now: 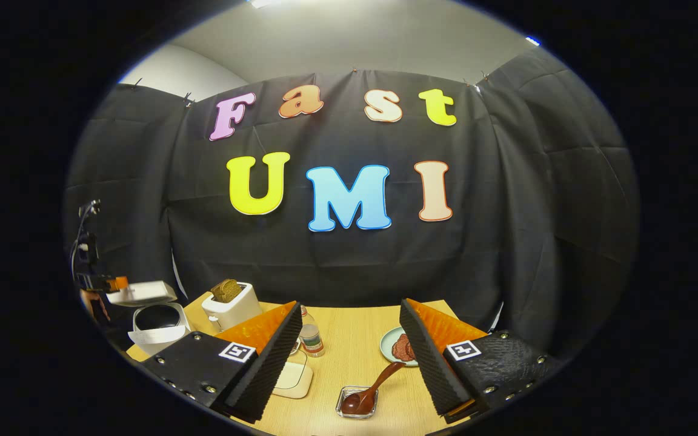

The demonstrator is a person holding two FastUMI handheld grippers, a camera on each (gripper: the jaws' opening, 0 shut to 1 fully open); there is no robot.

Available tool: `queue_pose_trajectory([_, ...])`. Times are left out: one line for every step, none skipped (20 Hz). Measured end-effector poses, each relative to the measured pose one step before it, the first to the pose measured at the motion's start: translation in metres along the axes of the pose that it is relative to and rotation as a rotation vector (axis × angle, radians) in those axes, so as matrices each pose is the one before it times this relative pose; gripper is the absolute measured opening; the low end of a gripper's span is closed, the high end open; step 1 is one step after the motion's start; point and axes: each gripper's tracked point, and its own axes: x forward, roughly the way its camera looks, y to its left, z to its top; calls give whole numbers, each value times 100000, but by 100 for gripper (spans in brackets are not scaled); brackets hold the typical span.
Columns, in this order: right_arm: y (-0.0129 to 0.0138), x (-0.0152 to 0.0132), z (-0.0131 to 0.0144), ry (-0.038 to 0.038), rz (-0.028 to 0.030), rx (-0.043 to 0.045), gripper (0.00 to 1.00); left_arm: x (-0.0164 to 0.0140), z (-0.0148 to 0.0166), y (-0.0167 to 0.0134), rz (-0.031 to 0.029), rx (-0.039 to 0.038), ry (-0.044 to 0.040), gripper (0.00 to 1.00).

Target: Close the left gripper, press the button to open the rice cooker; take a wooden spoon from the chopstick holder with the right hand, scoop a spoonful of rice and pour it into the rice cooker, then put the wooden spoon back into the chopstick holder.

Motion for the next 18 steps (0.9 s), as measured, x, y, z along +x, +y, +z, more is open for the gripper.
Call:
queue_pose_trajectory([-96,-93,85,-214,-28,122,99,-1538,1727,-443,-805,-712,-4397,37])
queue_pose_trajectory([-127,-122,-56,-255,-177,74,99,-1077,1600,-939,-2083,-952,-3434,54])
queue_pose_trajectory([-164,-64,11,32,-204,-7,99,-1152,1069,-893,-682,-394,-3970,71])
queue_pose_trajectory([-55,-126,-164,-140,101,32,99,-541,1102,-1059,-1662,503,-4033,88])
queue_pose_trajectory([-147,-6,54,-77,-76,-208,99,-1361,704,-1474,-2020,508,-3320,99])
queue_pose_trajectory([-295,-39,-121,-24,-294,-301,99,-958,497,-1199,-1566,774,-2335,98])
queue_pose_trajectory([-212,1,-88,-284,-18,-134,99,-916,190,-1452,-2251,-65,-1458,95])
queue_pose_trajectory([-336,-12,-174,-38,-365,-113,99,-812,268,-1606,-2678,-608,-1166,99])
queue_pose_trajectory([-399,43,-281,146,-577,23,99,-756,100,-1478,-2169,-530,-1082,95])
queue_pose_trajectory([-535,127,-440,636,-895,71,99,-558,78,-1463,-2434,-701,-743,99])
queue_pose_trajectory([-462,90,-395,477,-387,616,99,-541,-194,-1365,-2321,-559,-264,99])
queue_pose_trajectory([-297,58,-318,329,112,637,99,-420,-254,-1402,-2607,-81,189,99])
queue_pose_trajectory([-381,110,-316,498,-109,293,99,-530,-255,-1296,-2403,213,271,97])
queue_pose_trajectory([-343,168,-500,491,145,-167,99,-235,-254,-1152,-1884,747,42,94])
queue_pose_trajectory([-352,241,-494,977,-276,-191,99,-212,-323,-1077,-1674,352,571,94])
queue_pose_trajectory([-387,267,-686,1615,-370,17,99,-97,-359,-1030,-1757,-9,899,99])
queue_pose_trajectory([-95,410,-573,1114,557,304,99,-186,-479,-827,-1391,-138,789,99])
queue_pose_trajectory([-6,305,-539,1005,1017,668,99,34,-325,-614,-967,-123,649,94])
